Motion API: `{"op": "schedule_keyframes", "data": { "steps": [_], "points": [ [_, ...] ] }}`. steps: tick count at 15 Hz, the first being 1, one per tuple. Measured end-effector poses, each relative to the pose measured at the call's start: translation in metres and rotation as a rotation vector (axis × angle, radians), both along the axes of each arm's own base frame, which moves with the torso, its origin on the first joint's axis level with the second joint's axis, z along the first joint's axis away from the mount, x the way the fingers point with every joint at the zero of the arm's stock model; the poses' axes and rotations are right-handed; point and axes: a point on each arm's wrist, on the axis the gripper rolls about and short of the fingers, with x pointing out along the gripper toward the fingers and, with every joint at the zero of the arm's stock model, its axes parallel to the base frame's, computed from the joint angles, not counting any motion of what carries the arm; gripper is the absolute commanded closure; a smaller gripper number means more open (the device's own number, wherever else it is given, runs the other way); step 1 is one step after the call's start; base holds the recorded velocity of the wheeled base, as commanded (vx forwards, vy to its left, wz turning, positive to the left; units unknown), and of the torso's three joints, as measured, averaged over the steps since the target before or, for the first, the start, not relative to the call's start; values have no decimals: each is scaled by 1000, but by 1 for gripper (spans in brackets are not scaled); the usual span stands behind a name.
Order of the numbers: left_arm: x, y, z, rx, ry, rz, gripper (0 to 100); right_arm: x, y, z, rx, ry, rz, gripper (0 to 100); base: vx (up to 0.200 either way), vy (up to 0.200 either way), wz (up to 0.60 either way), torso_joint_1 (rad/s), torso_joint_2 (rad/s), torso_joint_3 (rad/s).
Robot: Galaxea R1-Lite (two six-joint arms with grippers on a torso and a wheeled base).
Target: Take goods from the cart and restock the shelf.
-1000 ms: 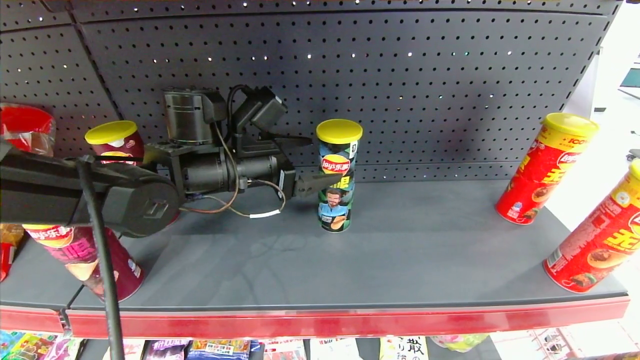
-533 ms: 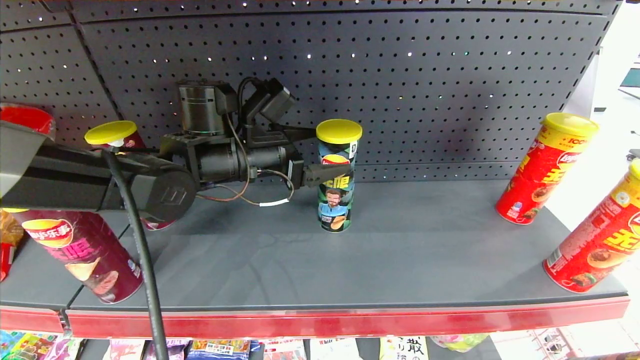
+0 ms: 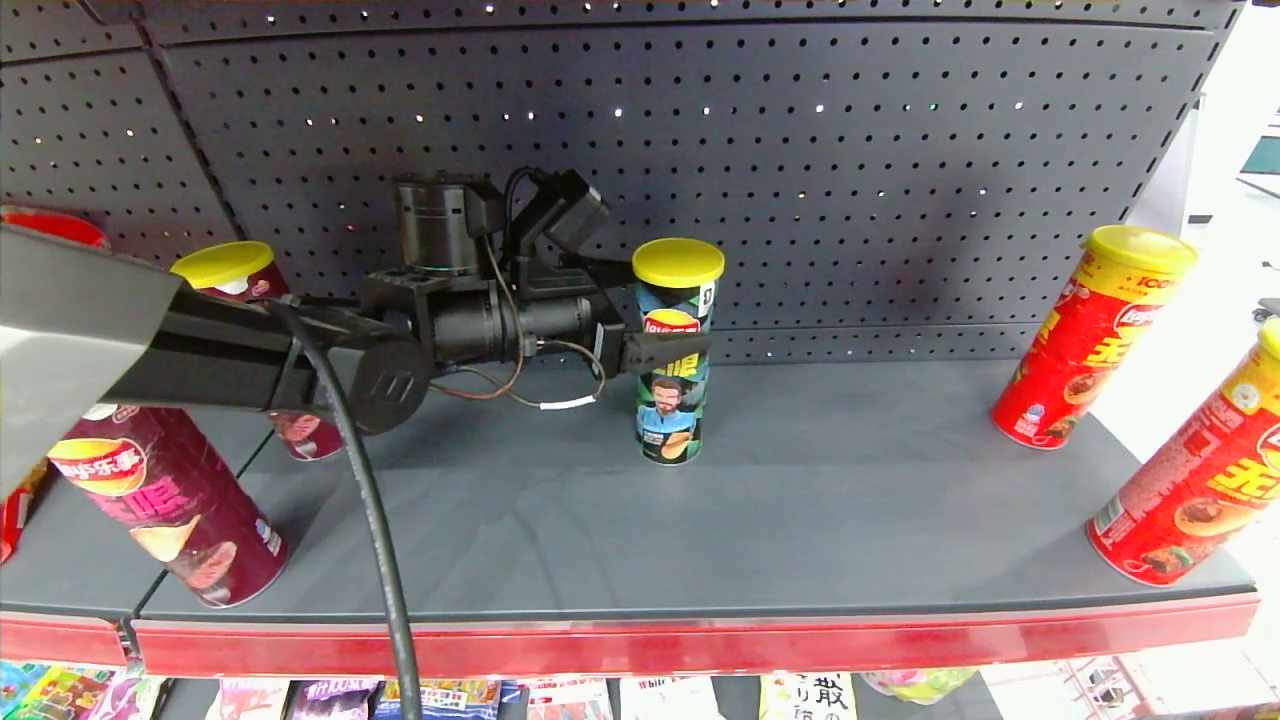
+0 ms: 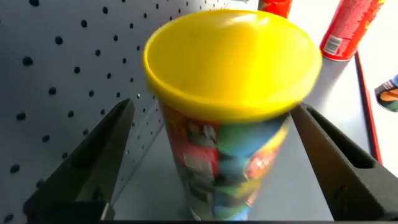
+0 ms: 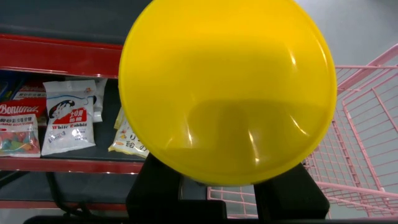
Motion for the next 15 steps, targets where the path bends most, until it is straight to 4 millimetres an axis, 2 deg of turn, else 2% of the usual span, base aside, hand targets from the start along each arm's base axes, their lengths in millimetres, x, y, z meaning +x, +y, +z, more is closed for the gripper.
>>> {"op": "schedule_keyframes", "data": {
  "steps": [3,4,11,13,15],
  "points": [
    [7,-6,-1,-5,-9,-8,0,0,0,0,-1,0,0,100,0,0,0,0,0,0],
    [9,-8,-2,-6,-11,-10,100,0,0,0,-1,0,0,100,0,0,0,0,0,0],
    [9,-7,-6,-7,11,2,100,0,0,0,-5,-1,-1,100,0,0,0,0,0,0],
    [2,-4,-6,-2,27,10,100,0,0,0,-6,-1,-10,100,0,0,0,0,0,0],
    [-14,3,-5,8,59,44,100,0,0,0,-6,-2,-11,100,0,0,0,0,0,0]
  ]
}}
